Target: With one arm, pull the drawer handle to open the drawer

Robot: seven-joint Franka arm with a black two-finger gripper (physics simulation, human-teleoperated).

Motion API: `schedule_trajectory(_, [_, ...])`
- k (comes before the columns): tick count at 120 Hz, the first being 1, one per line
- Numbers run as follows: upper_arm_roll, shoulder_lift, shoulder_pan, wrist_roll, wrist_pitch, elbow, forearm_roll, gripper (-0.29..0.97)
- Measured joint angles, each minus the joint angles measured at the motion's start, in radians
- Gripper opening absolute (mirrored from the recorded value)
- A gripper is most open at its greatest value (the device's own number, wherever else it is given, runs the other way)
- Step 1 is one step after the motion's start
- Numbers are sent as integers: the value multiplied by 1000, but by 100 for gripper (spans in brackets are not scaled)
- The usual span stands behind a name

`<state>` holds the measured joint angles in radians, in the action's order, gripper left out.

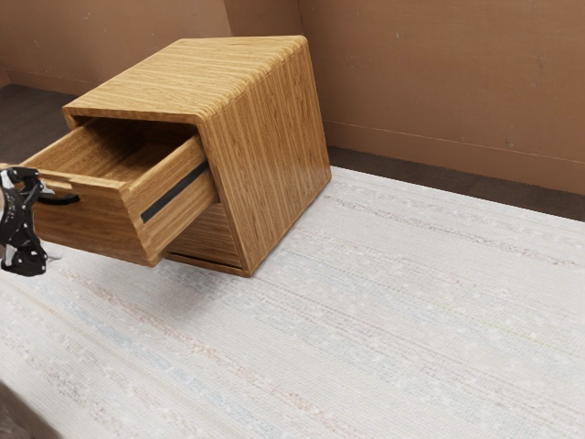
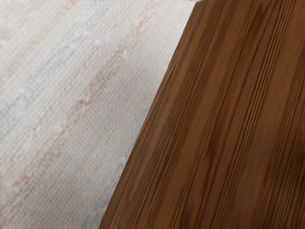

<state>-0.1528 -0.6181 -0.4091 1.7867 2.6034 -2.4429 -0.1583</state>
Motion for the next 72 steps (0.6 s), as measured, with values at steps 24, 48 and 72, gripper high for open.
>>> schedule_trajectory(24, [19,-89,-39,2,-1,-70,-13,67])
schedule_trajectory(48, [261,-177,-122,5,-58,-23,13,68])
schedule_trajectory(72, [631,232,-66,4,-595,759,123,68])
